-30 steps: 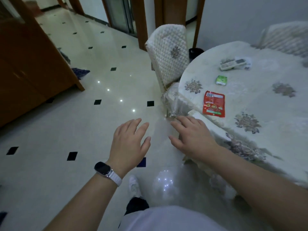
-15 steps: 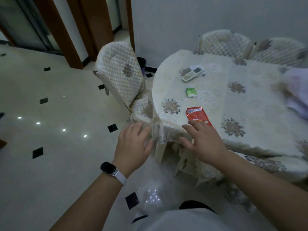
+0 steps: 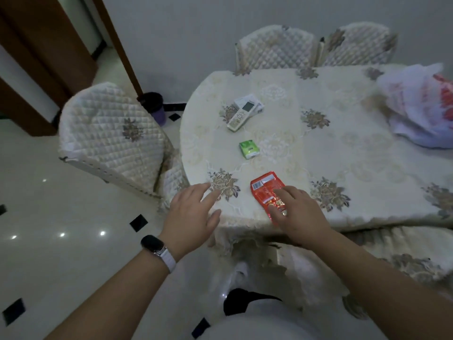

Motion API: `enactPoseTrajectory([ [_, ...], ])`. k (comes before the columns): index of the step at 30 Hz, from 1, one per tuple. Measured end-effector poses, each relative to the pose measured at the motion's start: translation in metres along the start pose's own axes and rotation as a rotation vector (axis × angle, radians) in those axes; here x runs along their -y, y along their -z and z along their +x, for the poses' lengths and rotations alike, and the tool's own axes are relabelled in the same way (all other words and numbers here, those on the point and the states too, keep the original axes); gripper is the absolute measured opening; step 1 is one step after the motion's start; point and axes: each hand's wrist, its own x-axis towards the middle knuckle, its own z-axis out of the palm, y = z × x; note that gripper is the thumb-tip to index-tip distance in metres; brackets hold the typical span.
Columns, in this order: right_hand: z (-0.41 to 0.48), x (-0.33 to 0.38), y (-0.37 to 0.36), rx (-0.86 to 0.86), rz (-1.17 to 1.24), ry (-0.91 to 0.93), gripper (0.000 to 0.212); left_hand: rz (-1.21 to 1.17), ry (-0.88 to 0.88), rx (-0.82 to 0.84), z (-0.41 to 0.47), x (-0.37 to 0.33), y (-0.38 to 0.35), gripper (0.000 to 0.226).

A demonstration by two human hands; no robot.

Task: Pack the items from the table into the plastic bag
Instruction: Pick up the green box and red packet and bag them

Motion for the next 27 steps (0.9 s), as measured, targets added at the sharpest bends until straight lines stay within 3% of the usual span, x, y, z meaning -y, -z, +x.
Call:
enactPoseTrajectory([
  [10,0.099,-0.049,-0.030,0.158,0.072,-0.229,0.059,0.031,-0.032,0.168,0.149,0.027,-0.030,0.050],
  [17,0.104,-0.055,-0.056,0.273,0.117,-0.383,0.086,-0.029,-0.059,0.315,0.210,0.036,-0.074,0.059],
  [27,0.099,-0.034,-0.069,0.294,0.039,-0.564,0.101,-0.138,-0.091,0.469,0.298,0.049,-0.143,0.063],
])
